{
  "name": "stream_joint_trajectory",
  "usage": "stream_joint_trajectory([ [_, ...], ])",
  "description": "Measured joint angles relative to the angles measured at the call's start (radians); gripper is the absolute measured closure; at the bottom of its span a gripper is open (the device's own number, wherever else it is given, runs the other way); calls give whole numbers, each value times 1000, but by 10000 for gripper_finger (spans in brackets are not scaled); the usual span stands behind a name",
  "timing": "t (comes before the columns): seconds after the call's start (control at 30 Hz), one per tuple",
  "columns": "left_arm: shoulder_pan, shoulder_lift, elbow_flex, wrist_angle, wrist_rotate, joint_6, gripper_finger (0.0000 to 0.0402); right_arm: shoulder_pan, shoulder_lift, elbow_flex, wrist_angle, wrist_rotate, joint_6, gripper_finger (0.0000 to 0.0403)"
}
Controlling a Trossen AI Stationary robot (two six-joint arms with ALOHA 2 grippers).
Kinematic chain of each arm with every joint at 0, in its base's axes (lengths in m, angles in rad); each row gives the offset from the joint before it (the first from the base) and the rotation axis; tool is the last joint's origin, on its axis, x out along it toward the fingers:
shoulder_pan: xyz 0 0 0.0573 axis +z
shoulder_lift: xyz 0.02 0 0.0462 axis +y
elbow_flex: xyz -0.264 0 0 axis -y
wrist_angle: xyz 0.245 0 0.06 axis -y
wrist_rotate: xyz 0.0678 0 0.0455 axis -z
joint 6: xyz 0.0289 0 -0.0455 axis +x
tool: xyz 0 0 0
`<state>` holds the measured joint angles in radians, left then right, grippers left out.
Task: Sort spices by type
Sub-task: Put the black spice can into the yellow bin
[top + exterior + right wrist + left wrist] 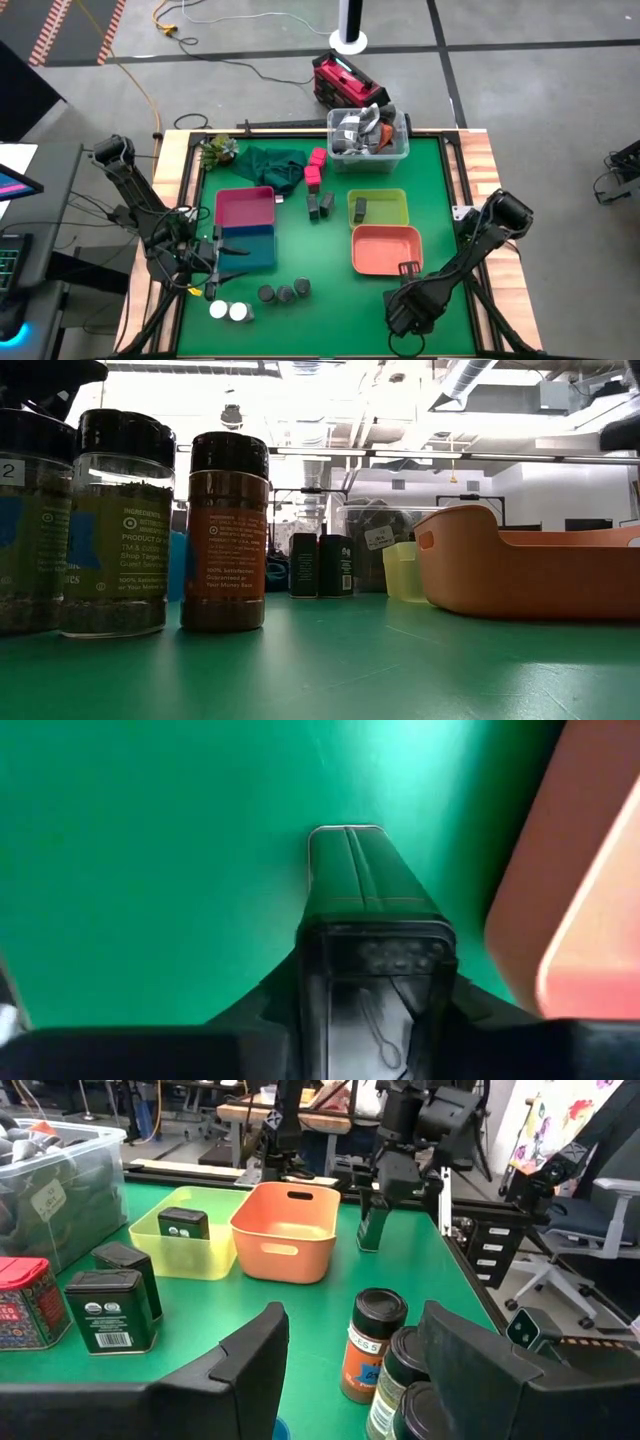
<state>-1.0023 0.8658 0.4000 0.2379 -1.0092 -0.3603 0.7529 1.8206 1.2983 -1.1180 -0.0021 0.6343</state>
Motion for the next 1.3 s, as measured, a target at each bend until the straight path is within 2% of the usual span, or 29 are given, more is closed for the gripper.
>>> stream_joint_trajectory([
  [0.23, 0, 0, 0, 0, 0, 0, 186, -83, 0, 157, -62, 14, -60, 258],
  [0.37, 0, 0, 0, 1, 0, 0, 186, -149, 0, 287, -210, 92, -60, 237],
  [0.53, 0, 0, 0, 10, 0, 5, 186, -269, 0, 413, -400, 182, -8, 253],
  [0.7, 0, 0, 0, 12, -26, 8, 186, -461, 0, 428, -452, 196, 80, 258],
  [0.83, 1, 0, 0, 12, -37, 8, 186, -612, 0, 428, -453, 197, 133, 232],
  [0.93, 0, 0, 0, 10, -37, 16, 186, -702, 0, 428, -452, 198, 144, 229],
  [1.13, 0, 0, 0, 6, -35, 19, 186, -816, 0, 428, -453, 187, 128, 257],
  [1.3, 0, 0, 0, 5, -29, 12, 186, -872, 0, 419, -451, 186, 116, 244],
])
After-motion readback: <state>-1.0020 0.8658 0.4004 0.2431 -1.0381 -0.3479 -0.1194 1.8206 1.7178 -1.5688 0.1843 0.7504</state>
